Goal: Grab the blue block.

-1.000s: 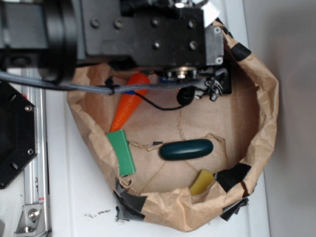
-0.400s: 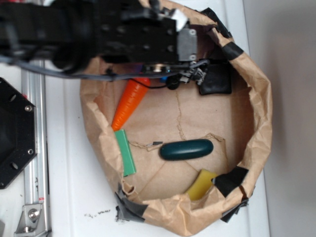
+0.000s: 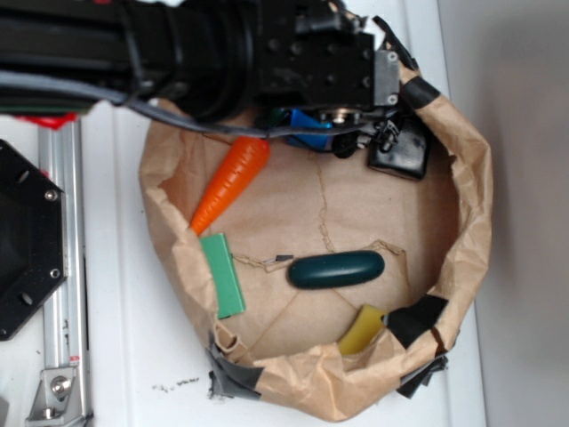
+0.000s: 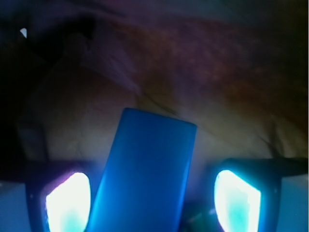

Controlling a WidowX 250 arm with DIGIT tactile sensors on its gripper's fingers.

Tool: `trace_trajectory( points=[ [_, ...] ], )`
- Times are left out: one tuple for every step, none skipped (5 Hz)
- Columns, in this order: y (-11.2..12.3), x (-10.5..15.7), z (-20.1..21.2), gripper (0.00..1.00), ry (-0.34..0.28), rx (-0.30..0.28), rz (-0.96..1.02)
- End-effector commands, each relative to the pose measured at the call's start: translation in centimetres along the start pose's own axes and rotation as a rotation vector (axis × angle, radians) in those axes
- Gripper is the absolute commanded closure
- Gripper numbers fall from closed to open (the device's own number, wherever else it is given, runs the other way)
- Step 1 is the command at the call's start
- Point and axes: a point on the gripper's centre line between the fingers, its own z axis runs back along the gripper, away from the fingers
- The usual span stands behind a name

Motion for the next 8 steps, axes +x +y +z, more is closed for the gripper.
trace_trajectory(
  points=[
    [-1.7, 0.6, -1.4, 0.00, 0.022, -0.047, -0.032],
    [-2.2, -1.7, -3.8, 0.00, 0.141, -0.039, -0.106],
    [-2.1, -3.6, -4.1, 1.00, 0.204, -0.051, -0.103],
    [-1.6, -4.5, -3.0, 1.00, 0.204, -0.069, -0.124],
    [-1.2, -4.9, -1.8, 1.00, 0.197, -0.093, -0.146],
    [-1.2, -5.7, -1.0, 1.00, 0.193, -0.106, -0.180],
    [-2.0, -6.6, 2.0, 1.00, 0.145, -0.147, -0.404],
    [-3.2, -7.9, 7.4, 1.00, 0.032, -0.253, -0.632]
  ],
)
